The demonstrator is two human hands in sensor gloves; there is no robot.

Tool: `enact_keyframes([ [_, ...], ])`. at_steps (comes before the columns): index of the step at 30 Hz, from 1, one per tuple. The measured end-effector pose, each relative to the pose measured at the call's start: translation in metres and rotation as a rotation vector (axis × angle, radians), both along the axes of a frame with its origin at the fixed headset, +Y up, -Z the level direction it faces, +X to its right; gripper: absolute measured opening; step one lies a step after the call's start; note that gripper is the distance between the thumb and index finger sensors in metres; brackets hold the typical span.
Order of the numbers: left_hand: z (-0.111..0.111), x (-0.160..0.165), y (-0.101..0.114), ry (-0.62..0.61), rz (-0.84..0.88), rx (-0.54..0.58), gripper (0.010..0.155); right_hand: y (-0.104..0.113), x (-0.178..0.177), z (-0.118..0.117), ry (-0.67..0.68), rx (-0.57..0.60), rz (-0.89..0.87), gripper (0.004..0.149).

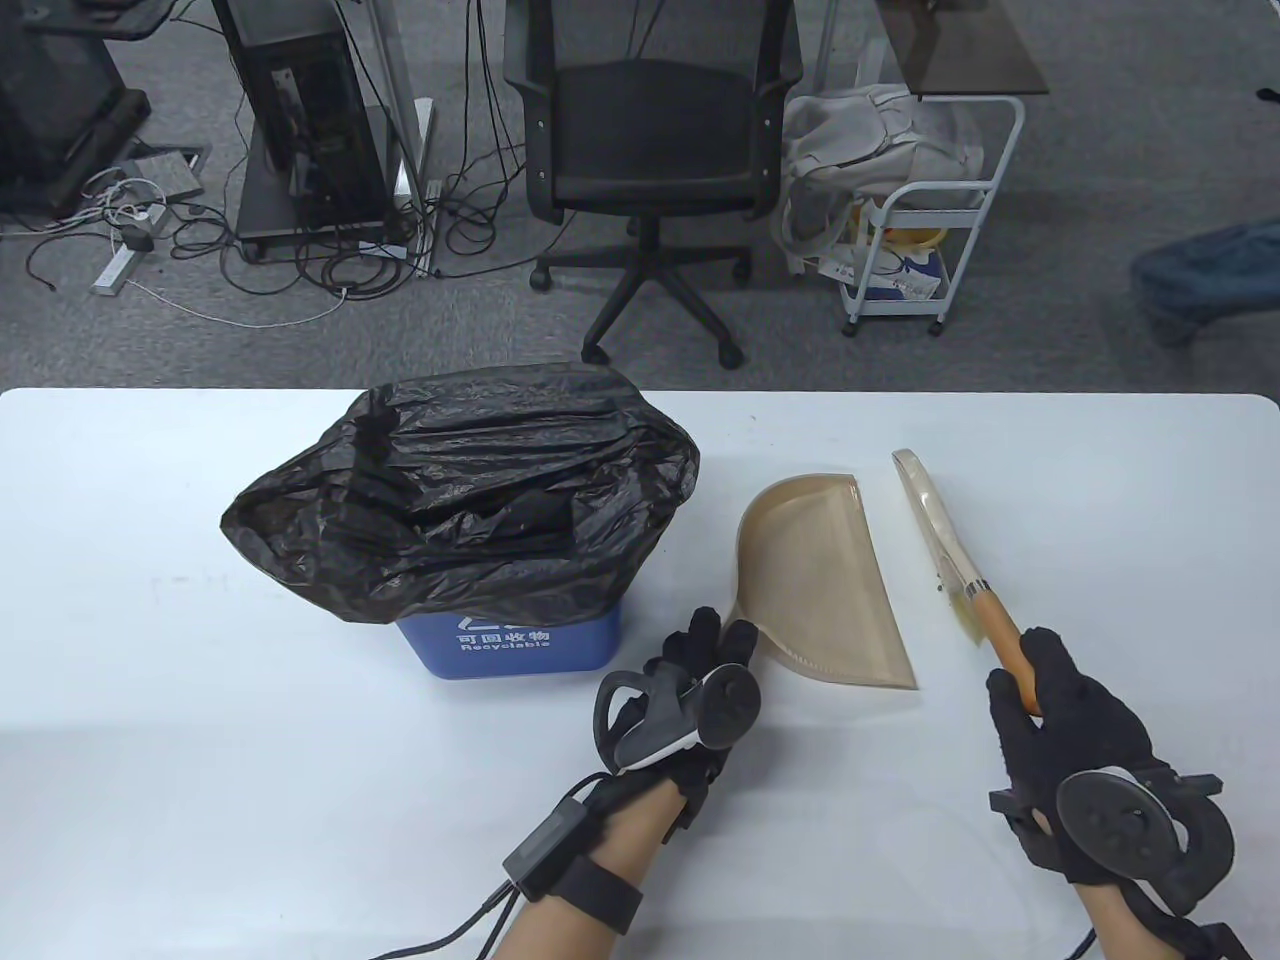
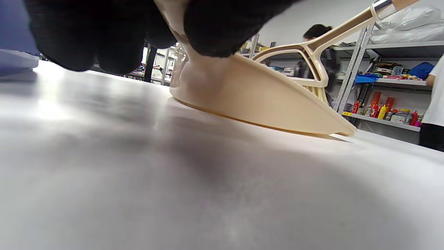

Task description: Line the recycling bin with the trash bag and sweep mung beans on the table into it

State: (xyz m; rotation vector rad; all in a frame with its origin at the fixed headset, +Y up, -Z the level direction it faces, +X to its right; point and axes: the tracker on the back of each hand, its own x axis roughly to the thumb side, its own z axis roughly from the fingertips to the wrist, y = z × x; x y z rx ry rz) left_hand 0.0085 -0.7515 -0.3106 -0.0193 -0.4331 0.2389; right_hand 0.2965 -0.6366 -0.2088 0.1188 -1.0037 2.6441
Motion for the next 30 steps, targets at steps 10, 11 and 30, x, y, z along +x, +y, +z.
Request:
enact_keyframes([
  [10,0.001,0.003,-0.002,0.01,-0.01,-0.001,0.064,0.008,0.0,0.009,0.005,0.088,0.032,0.057],
  [11,0.001,0.004,-0.002,0.011,-0.009,-0.003,0.064,0.01,0.001,0.01,-0.002,0.092,0.038,0.057],
  [30,0.001,0.009,-0.001,0.027,-0.036,-0.013,0.064,0.011,-0.013,0.014,0.167,0.086,0.087,0.057],
])
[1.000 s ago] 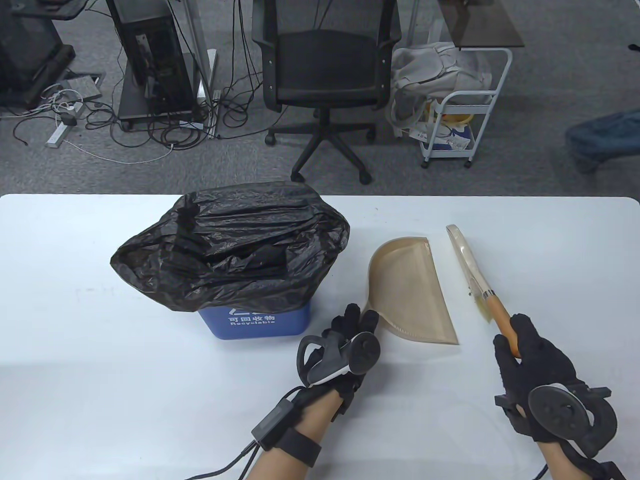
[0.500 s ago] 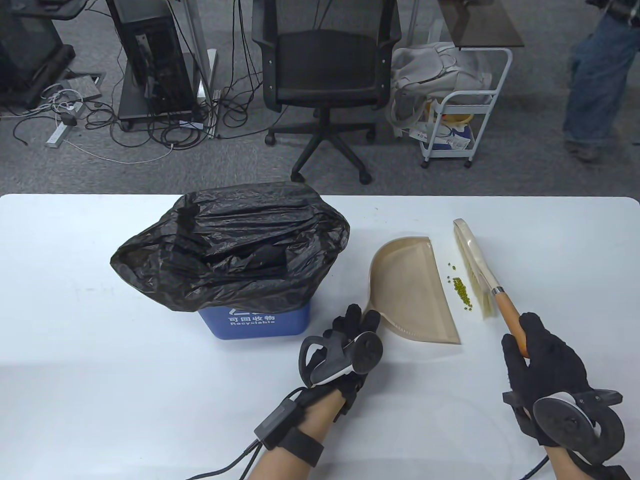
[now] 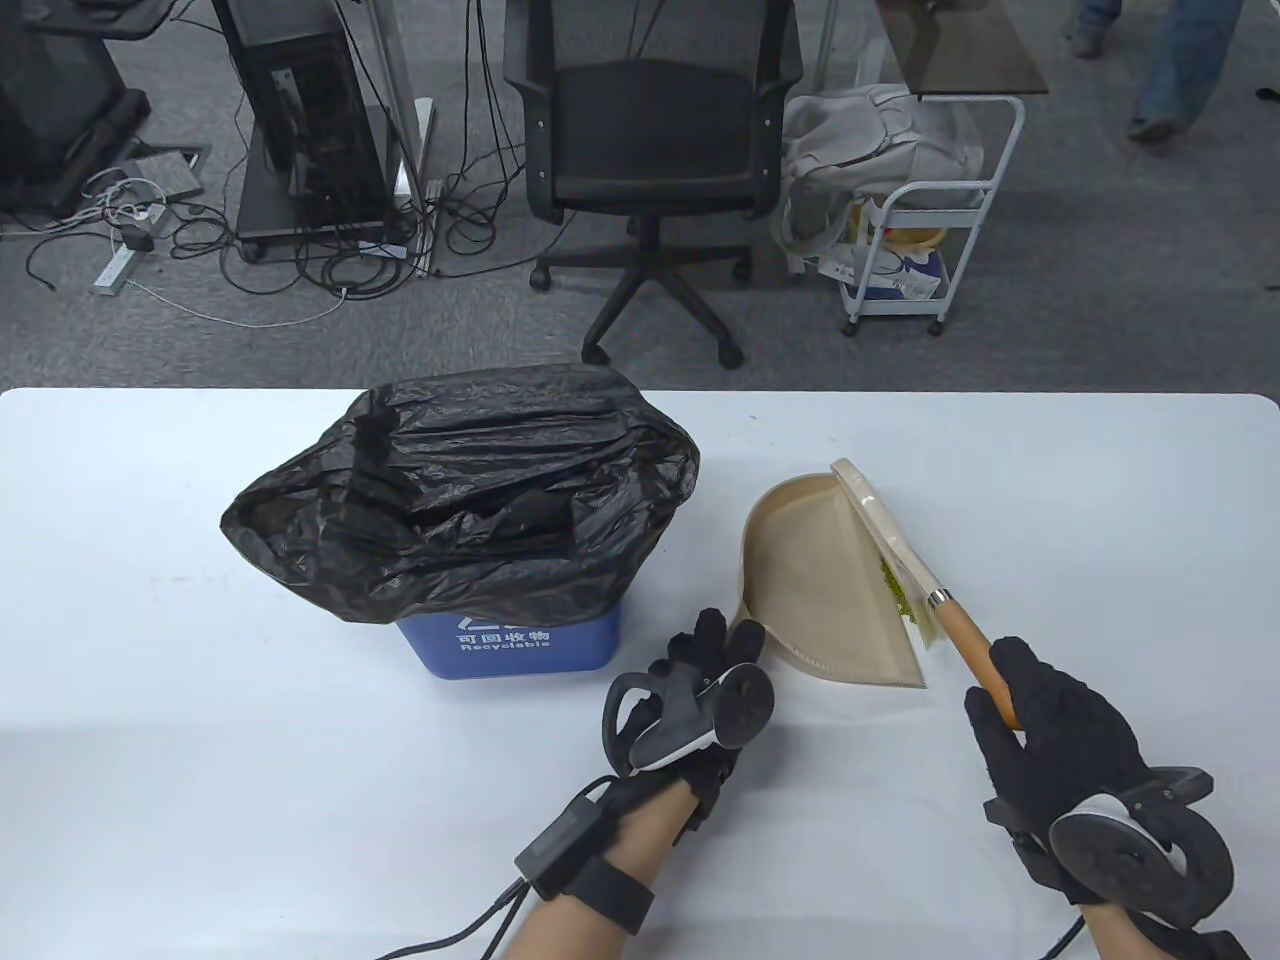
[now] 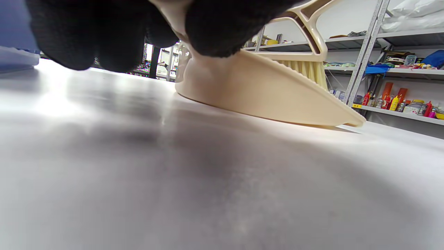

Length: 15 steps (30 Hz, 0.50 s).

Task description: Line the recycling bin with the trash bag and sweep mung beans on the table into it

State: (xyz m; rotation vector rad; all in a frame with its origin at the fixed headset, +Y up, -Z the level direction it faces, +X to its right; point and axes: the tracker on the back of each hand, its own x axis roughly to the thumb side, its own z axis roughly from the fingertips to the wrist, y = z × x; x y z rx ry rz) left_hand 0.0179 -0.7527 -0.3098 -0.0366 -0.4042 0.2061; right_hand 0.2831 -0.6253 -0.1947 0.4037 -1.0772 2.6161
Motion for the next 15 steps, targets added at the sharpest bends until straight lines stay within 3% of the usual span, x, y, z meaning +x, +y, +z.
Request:
enact_keyframes([
  [5,0.0,0.001,0.0,0.001,-0.004,0.0,0.065,0.008,0.01,0.005,0.02,0.043,-0.028,0.057],
  [10,0.0,0.001,0.0,0.002,-0.004,-0.002,0.065,0.008,0.014,0.004,-0.051,0.064,0.041,0.057],
  [15,0.0,0.002,0.0,0.005,-0.006,-0.004,0.065,0.0,0.013,-0.005,-0.046,0.003,0.054,0.057],
])
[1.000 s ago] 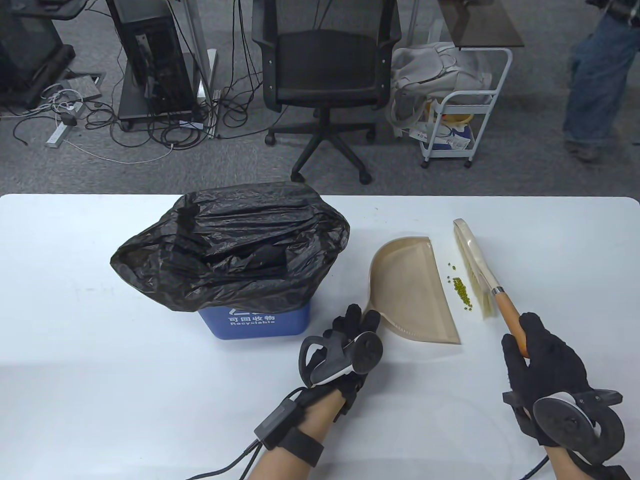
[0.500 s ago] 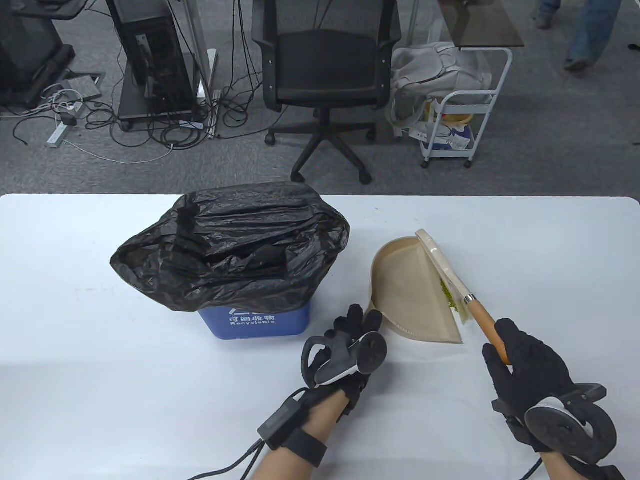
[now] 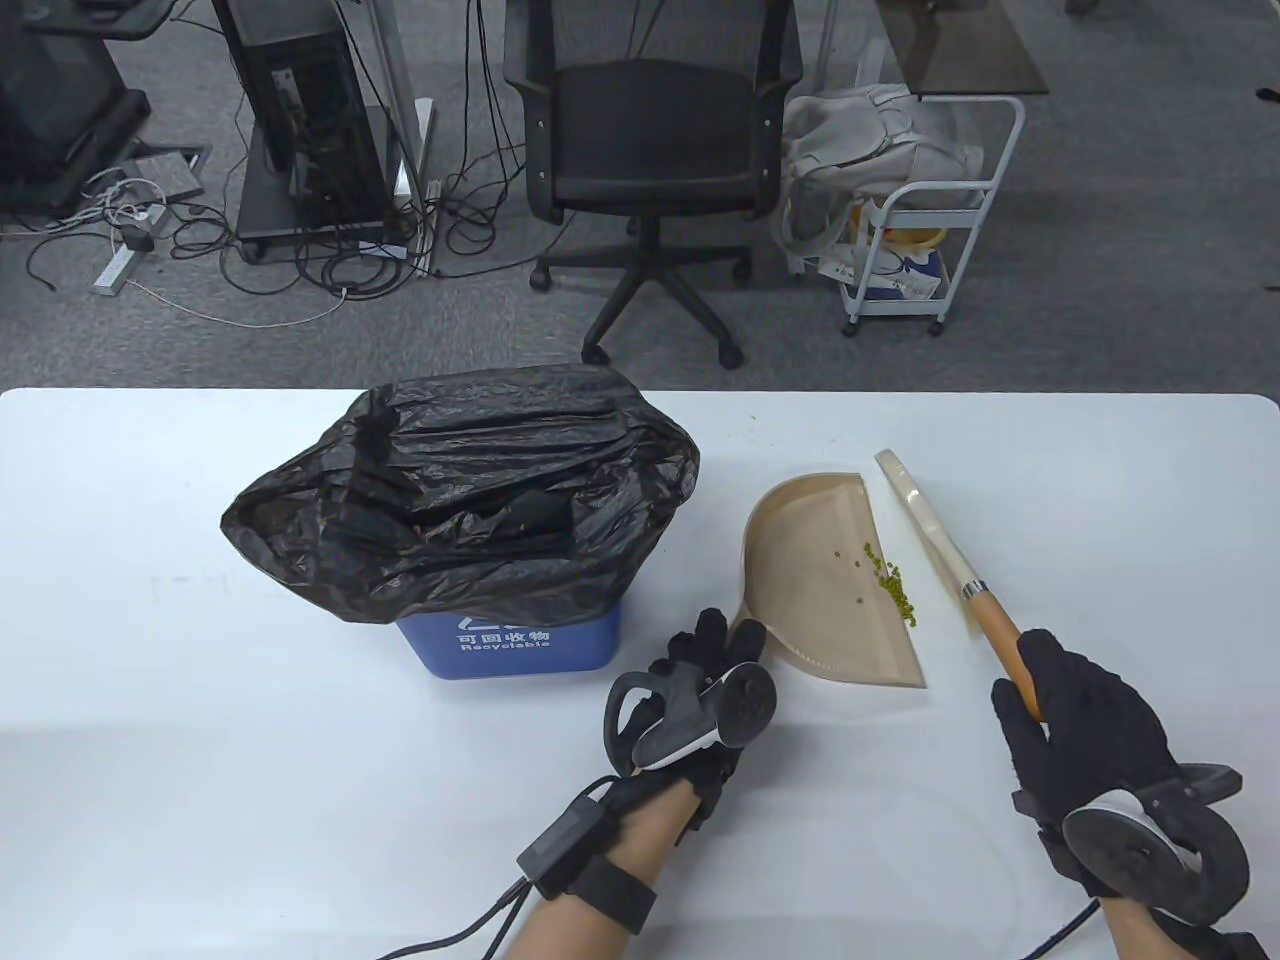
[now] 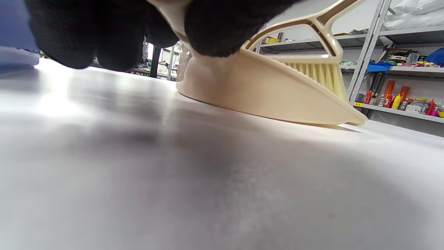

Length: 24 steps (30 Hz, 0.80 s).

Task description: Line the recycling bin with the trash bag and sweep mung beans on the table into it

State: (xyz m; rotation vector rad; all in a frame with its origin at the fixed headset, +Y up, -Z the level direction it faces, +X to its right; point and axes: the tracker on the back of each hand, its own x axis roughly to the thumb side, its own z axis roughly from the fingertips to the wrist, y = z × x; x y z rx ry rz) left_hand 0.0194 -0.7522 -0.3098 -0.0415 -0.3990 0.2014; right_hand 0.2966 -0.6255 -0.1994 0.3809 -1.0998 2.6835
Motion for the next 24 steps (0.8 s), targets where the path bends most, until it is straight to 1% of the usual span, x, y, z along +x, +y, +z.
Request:
enact_keyframes([
  [2,0.0,0.0,0.0,0.0,-0.001,0.001,0.065,0.0,-0.002,0.001,0.038,-0.012,-0.029,0.057],
  [9,0.0,0.0,0.0,0.001,-0.002,0.001,0.065,0.006,-0.012,0.008,0.201,-0.037,-0.023,0.057],
  [11,0.0,0.0,0.0,0.001,-0.003,0.001,0.065,0.007,-0.014,0.01,0.207,-0.015,-0.02,0.056],
  [14,0.0,0.001,0.0,0.001,-0.004,0.001,0.065,0.009,-0.013,0.013,0.175,0.017,0.005,0.057],
  [17,0.0,0.001,0.0,0.002,-0.006,0.002,0.065,0.009,-0.01,0.013,0.09,0.056,0.021,0.057],
  [20,0.0,0.001,0.0,0.002,-0.007,0.002,0.065,0.007,-0.006,0.01,-0.007,0.055,0.026,0.057],
  [22,0.0,0.001,0.0,0.003,-0.008,0.002,0.065,0.004,-0.004,0.006,-0.05,0.015,-0.001,0.057],
  [24,0.0,0.001,0.0,0.004,-0.009,0.003,0.065,0.001,-0.001,0.004,-0.035,-0.006,-0.068,0.057],
])
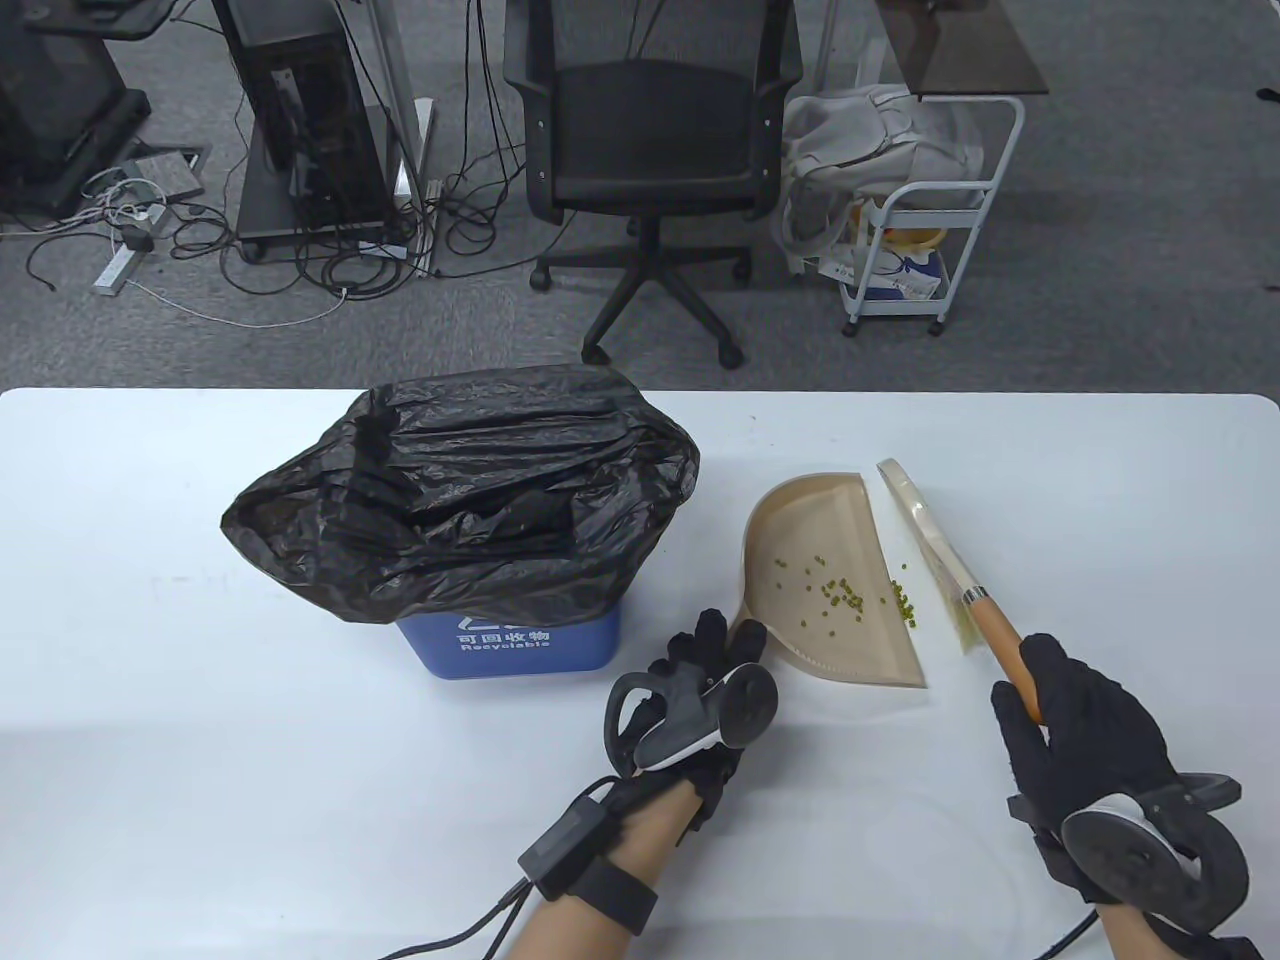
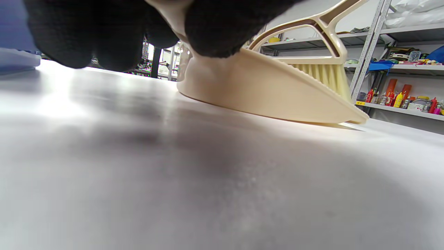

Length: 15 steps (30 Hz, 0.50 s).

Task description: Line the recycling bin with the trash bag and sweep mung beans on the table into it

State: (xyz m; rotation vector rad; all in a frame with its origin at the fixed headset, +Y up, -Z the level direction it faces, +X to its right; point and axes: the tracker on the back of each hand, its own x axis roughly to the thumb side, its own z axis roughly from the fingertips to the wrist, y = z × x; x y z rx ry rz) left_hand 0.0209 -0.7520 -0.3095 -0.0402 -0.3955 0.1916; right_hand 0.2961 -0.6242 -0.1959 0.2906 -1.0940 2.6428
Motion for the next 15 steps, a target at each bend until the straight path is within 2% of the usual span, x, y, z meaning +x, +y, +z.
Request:
enact_keyframes([
  [10,0.0,0.001,0.0,0.002,-0.01,0.001,0.065,0.002,-0.007,0.005,0.156,0.033,-0.13,0.057],
  [15,-0.001,0.001,0.001,0.002,-0.025,0.002,0.065,0.009,-0.003,0.012,0.131,0.08,-0.117,0.057],
])
